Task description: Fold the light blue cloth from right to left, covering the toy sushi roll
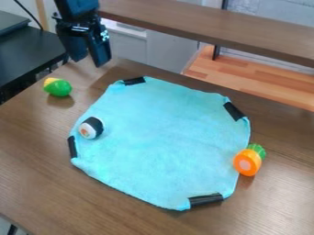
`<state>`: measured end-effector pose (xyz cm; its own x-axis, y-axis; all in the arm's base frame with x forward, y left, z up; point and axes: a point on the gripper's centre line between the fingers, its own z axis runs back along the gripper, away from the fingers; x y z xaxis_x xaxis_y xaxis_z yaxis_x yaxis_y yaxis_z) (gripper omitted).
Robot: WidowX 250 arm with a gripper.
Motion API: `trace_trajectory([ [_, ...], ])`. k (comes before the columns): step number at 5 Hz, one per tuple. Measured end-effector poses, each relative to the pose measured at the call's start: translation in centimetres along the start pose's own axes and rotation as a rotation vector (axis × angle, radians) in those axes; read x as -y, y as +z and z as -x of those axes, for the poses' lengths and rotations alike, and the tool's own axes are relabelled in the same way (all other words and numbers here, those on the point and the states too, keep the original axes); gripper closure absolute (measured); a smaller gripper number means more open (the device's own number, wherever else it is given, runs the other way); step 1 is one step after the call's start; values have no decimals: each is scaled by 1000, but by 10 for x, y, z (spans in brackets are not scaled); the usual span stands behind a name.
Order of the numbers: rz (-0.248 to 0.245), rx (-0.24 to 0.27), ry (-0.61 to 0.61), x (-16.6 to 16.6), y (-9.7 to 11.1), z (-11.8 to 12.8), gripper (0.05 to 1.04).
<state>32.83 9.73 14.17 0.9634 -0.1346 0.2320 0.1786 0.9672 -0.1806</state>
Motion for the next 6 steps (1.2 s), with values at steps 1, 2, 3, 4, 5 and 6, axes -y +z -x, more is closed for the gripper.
trace_trajectory([
  [1, 16, -28, 15, -2, -11, 3, 83],
  [2, 23, -54, 45, 3, -30, -4, 83],
  [3, 15, -31, 42, 15, -40, -22, 83],
  [4, -2, 12, 58, 32, -47, -38, 83],
  [5, -4, 78, 75, 44, -55, -55, 83],
  [6, -43, 173, 55, 60, -69, -71, 83],
])
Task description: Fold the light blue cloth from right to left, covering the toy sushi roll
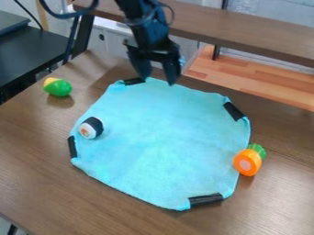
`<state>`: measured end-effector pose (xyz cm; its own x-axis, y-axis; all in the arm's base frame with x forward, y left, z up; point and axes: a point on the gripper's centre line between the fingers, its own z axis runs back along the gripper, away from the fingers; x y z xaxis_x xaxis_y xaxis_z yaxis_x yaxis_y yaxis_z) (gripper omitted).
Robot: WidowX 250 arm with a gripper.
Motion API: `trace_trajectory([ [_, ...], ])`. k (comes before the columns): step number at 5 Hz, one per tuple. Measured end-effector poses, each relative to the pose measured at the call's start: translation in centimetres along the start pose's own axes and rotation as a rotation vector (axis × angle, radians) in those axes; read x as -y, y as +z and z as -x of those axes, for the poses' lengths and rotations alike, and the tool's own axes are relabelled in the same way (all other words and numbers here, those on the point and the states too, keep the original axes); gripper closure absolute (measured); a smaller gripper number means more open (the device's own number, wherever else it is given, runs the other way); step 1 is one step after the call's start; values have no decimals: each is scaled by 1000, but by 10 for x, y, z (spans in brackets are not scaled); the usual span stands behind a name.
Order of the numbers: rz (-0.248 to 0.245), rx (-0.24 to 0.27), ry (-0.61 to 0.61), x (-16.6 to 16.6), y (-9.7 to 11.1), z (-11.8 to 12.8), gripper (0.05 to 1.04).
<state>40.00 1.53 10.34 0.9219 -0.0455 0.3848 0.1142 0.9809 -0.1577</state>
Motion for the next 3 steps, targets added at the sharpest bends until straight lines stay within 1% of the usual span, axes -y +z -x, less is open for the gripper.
trace_trajectory([
  [1, -24, 71, 23, 16, -9, -14, 83],
  [2, -52, 78, 60, 32, -30, -16, 83],
  [3, -114, 128, 94, 44, -46, -24, 83],
])
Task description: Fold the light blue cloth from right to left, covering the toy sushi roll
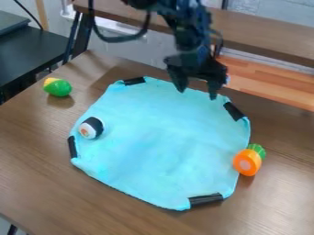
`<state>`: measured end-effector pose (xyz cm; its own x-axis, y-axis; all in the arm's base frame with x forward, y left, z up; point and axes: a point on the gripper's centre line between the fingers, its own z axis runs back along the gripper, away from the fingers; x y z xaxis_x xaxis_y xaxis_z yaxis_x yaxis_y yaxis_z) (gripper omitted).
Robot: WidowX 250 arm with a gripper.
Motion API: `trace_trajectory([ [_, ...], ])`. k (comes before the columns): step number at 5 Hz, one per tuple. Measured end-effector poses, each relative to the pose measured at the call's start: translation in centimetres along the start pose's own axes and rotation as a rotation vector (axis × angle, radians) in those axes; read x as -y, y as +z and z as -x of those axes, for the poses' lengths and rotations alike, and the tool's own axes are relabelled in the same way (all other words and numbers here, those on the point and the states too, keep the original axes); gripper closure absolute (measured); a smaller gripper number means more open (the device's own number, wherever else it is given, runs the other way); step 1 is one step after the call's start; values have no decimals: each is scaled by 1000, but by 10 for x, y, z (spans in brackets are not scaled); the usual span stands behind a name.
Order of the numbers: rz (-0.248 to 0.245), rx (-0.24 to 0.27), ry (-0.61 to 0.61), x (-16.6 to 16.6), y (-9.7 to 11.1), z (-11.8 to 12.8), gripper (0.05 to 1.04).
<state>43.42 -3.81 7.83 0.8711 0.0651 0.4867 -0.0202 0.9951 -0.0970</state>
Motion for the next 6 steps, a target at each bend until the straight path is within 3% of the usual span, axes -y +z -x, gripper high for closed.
trace_trajectory([
  [2, -135, 62, 76, 26, -34, -10, 83],
  [3, -170, 80, 53, 39, -51, -16, 83],
  [4, -198, 65, 20, 49, -70, -20, 83],
  [6, -192, 65, 26, 58, -90, -26, 83],
])
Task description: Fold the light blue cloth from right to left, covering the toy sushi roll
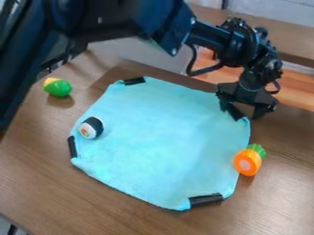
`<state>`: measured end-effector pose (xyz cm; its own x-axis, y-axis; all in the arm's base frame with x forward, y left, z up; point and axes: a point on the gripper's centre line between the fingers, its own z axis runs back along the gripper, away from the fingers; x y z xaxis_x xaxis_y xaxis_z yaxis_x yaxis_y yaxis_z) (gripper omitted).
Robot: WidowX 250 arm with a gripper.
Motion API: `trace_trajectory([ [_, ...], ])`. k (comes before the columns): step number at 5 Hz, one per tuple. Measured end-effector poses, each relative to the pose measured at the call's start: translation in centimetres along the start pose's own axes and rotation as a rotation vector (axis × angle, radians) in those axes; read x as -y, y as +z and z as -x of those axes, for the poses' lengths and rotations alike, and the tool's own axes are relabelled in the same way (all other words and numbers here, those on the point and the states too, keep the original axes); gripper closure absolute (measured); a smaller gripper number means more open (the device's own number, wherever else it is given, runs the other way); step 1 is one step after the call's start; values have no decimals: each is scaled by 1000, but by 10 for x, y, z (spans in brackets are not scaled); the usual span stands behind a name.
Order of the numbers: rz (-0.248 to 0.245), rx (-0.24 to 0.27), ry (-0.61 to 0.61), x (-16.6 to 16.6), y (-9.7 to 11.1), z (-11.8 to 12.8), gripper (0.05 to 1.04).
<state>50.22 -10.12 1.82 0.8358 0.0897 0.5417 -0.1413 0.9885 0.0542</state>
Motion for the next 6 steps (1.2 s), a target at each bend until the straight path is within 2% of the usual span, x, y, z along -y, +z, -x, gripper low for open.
trace_trajectory([
  [1, 7, 2, 16, 1, -2, -2, 83],
  [2, 36, 1, 52, 5, -1, -2, 83],
  [3, 78, -18, 189, -4, -12, 7, 117],
  [4, 62, 11, 244, -12, -15, 8, 385],
  [5, 53, 4, 258, -14, -14, 10, 678],
  [6, 68, -7, 256, -15, -13, 12, 884],
])
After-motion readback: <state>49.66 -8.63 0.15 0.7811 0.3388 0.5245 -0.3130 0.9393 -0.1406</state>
